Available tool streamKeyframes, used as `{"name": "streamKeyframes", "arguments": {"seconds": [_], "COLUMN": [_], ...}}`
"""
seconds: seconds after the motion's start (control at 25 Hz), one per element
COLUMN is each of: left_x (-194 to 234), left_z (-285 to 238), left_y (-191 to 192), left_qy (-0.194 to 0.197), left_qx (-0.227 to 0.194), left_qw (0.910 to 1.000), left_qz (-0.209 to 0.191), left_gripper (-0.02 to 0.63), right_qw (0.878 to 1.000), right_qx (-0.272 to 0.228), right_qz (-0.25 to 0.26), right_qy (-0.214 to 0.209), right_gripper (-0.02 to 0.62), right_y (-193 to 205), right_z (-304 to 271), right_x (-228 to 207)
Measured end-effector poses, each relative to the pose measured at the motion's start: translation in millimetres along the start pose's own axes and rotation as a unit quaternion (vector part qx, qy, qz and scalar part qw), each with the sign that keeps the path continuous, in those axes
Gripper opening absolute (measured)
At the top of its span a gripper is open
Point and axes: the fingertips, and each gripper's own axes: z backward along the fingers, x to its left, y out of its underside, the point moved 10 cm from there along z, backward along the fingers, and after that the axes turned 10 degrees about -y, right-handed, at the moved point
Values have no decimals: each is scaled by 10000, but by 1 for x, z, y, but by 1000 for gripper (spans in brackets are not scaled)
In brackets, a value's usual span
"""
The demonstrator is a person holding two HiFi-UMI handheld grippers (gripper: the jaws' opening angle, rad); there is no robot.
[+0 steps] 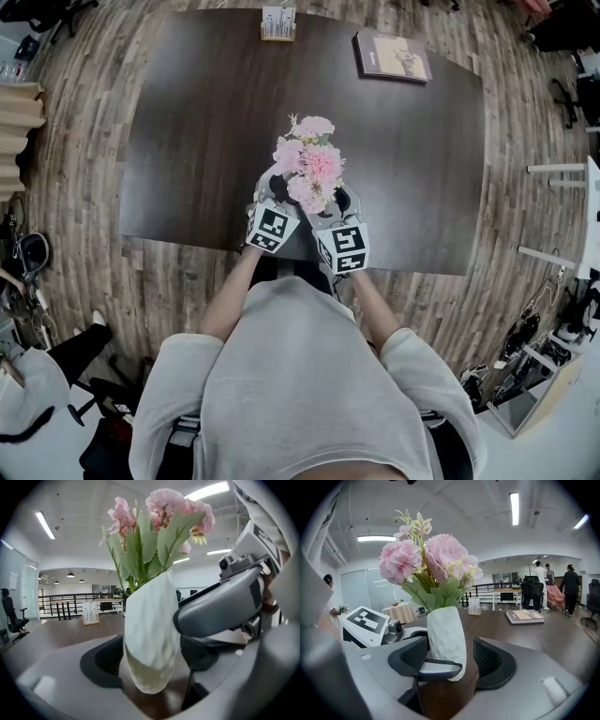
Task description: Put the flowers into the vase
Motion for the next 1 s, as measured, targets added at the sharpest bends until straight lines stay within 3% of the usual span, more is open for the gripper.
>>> {"name": "streamKeyframes", "arguments": {"seconds": [0.52, 0.6, 0.68, 0.76, 0.88, 1.0], "left_x": [-12, -16, -20, -24, -30, -33], "left_z": [35, 45, 56, 67, 81, 91], "left_y": [15, 16, 15, 12, 7, 4], "left_qy": [-410, -495, -597, -681, -665, -489], "left_qx": [149, 140, 119, 101, -19, -112], "left_qw": [9989, 9985, 9980, 9976, 9977, 9987], "left_qz": [157, 171, 161, 113, 110, 46], "left_gripper": [358, 317, 250, 140, 36, 11], "right_qw": [9999, 9999, 9997, 9995, 9992, 9990], "right_qx": [-7, -48, -139, -212, -203, -211], "right_qz": [102, 137, 163, 194, 322, 353], "right_qy": [-55, -7, 75, 107, 71, 182], "right_gripper": [292, 261, 184, 127, 106, 97], "right_y": [15, 18, 20, 19, 20, 22], "right_z": [26, 33, 41, 49, 60, 69], "right_x": [6, 9, 12, 15, 23, 32]}}
